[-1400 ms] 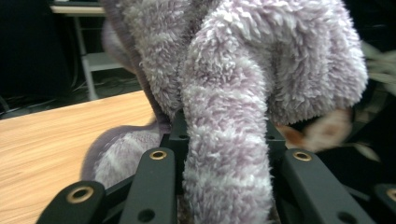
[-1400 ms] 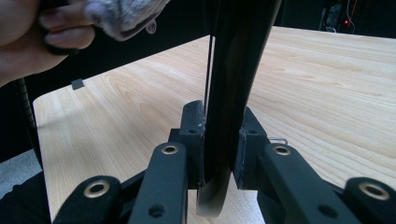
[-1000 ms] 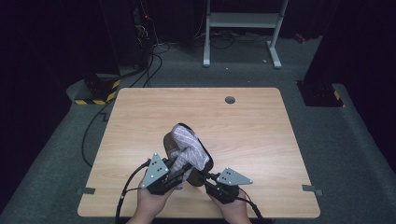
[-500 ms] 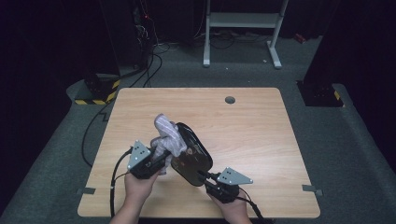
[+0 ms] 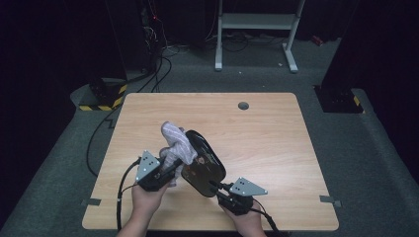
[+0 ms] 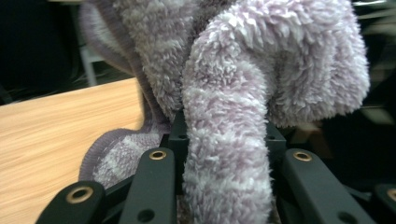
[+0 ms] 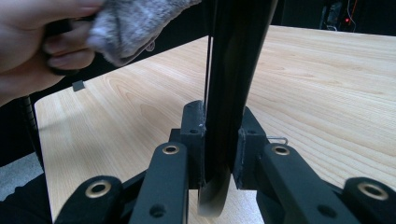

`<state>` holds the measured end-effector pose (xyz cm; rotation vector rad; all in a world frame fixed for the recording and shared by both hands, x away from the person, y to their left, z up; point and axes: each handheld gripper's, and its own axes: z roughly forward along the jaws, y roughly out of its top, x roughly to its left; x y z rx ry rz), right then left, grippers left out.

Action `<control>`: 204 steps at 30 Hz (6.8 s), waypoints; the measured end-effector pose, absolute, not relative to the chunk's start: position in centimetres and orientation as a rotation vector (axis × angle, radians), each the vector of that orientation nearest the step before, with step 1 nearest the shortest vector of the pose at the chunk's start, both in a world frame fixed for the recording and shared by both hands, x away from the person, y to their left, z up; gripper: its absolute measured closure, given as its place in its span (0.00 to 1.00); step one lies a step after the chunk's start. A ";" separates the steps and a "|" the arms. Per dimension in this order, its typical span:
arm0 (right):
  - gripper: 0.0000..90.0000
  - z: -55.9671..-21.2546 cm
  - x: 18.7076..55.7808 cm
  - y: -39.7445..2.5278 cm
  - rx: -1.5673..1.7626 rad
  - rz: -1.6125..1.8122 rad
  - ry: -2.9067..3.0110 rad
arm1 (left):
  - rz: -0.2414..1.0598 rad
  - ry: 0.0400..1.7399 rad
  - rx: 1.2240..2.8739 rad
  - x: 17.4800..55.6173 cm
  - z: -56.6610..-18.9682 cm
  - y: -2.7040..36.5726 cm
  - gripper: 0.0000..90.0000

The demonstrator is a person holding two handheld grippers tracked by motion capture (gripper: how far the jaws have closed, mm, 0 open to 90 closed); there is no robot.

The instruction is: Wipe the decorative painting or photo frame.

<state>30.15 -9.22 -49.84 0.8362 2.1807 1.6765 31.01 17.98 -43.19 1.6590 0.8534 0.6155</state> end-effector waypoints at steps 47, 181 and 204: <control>0.87 -49.8 30.2 -9.2 0.841 1.678 2.180 | 0.569 0.737 1.702 29.1 -43.5 15.3 0.75; 0.87 -51.0 30.0 -9.4 0.872 1.638 2.245 | 0.570 0.941 1.698 32.6 -46.3 19.6 0.75; 0.87 -51.0 30.1 -9.5 0.875 1.642 2.240 | 0.505 0.687 1.795 28.1 -45.3 13.8 0.75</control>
